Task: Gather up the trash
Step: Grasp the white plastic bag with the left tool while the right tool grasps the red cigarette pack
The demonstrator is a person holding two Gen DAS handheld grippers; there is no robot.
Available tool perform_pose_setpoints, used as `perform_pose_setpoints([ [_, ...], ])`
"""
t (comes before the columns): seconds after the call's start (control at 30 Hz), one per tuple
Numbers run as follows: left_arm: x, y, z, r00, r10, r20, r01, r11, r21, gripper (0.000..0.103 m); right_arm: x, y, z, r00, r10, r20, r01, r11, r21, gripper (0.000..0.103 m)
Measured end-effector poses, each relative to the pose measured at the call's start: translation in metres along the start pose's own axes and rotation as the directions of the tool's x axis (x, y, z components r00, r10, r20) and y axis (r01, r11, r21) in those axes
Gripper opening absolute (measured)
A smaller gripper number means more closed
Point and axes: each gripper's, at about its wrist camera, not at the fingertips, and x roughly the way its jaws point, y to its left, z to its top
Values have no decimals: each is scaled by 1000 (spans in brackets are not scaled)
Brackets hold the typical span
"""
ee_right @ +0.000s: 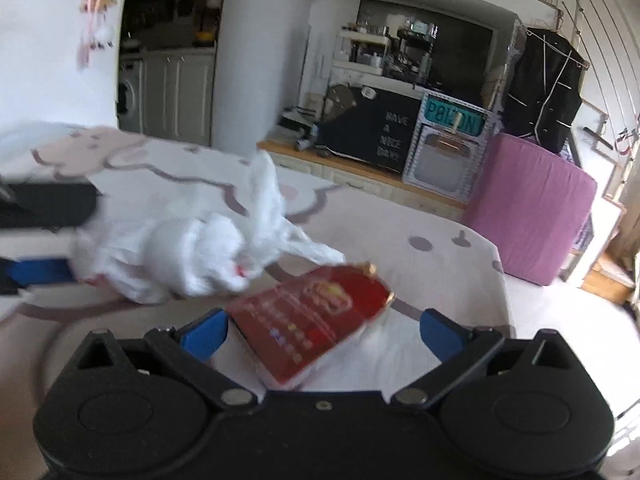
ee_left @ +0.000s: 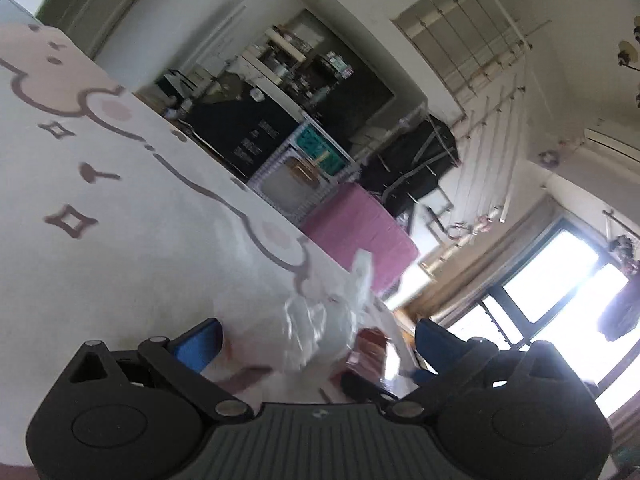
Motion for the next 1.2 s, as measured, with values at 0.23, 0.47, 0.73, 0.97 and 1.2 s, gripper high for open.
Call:
perform_pose_setpoints([
  [0.23,-3,1,8,985,119,123,-128,989,70,101,-14,-40,-18,998,-63,-9,64,998,30,103],
  [0.47,15,3,5,992,99,74,-102,994,31,90,-32,-79,-23,999,43,10,-44,987,157,103],
  [0.73,25,-4,0,993,119,19,-120,989,86,56,-9,-50,-1,999,44,-8,-39,947,317,103],
  [0.97,20,-19,-12,990,141,20,-142,977,160,36,17,-26,2,998,-8,-61,28,941,338,90],
  [1.2,2,-16,-18,979,204,19,-205,975,81,32,4,-24,-8,998,-8,-56,21,974,225,58],
])
